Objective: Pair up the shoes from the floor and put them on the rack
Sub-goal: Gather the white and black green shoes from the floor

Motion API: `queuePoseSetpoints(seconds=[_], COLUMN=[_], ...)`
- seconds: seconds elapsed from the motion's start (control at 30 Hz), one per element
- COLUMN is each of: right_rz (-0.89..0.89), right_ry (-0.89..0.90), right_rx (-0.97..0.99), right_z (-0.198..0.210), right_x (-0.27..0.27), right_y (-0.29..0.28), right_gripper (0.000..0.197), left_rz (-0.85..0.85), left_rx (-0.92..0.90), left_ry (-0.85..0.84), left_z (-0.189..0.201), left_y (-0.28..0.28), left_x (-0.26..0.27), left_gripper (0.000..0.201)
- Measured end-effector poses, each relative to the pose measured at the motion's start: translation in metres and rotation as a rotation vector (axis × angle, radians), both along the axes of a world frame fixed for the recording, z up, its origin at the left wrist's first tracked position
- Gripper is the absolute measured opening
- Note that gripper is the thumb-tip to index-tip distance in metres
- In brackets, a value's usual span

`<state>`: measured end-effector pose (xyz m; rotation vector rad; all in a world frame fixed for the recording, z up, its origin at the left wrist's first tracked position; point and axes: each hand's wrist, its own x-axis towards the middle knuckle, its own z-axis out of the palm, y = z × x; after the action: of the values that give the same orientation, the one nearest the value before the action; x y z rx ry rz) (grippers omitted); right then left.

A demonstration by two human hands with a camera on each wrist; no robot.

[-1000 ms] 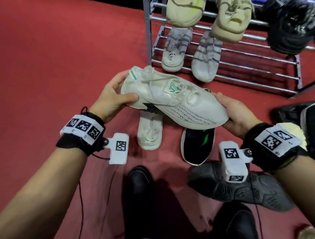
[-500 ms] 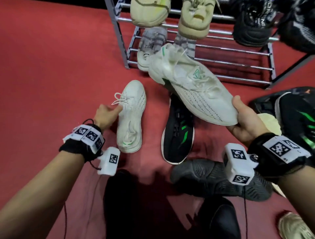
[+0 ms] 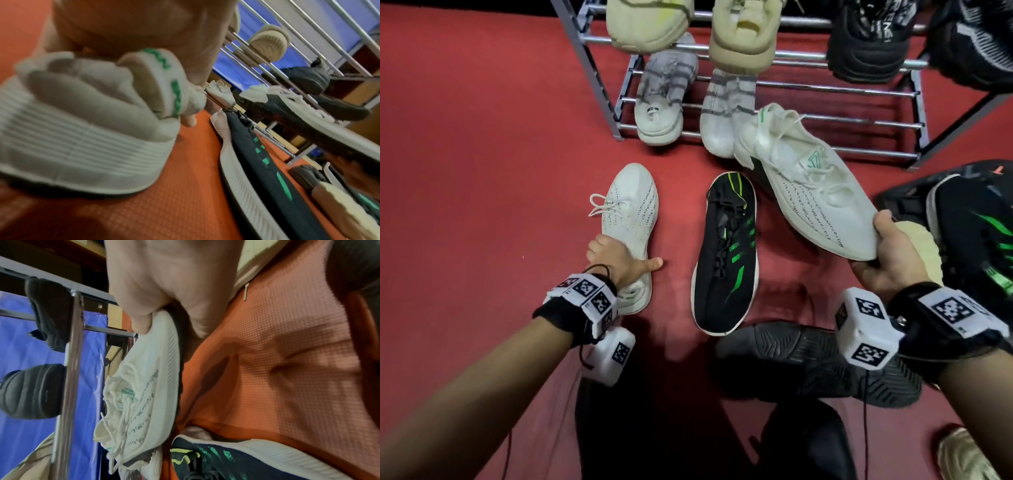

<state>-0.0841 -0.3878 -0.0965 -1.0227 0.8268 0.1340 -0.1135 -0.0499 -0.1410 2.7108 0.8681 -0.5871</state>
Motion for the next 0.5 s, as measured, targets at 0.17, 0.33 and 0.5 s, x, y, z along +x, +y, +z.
queuePoseSetpoints(seconds=[0.17,0.33,0.5], right_rz=[-0.071,-0.184,-0.327], right_ry=[0.011,0.064,0.004], right_rx=[-0.031,-0.009,0.07], right_z=[-0.017,-0.012,-0.013], right_x=[-0.007,-0.009,-0.009], right_y=[-0.016,-0.024,-0.026], right_gripper=[0.022,0.021,0.024], left_rz=[0.127,0.004,-0.304], left_rx=[-0.334,-0.777,-0.813], left_ry=[-0.069,-0.123,-0.099], left_z=[0.0,0.044,0.092], left_y=[0.025,0.02,-0.01], left_x=[0.001,0.008,0.036], left_gripper=[0.094,0.054,0.099])
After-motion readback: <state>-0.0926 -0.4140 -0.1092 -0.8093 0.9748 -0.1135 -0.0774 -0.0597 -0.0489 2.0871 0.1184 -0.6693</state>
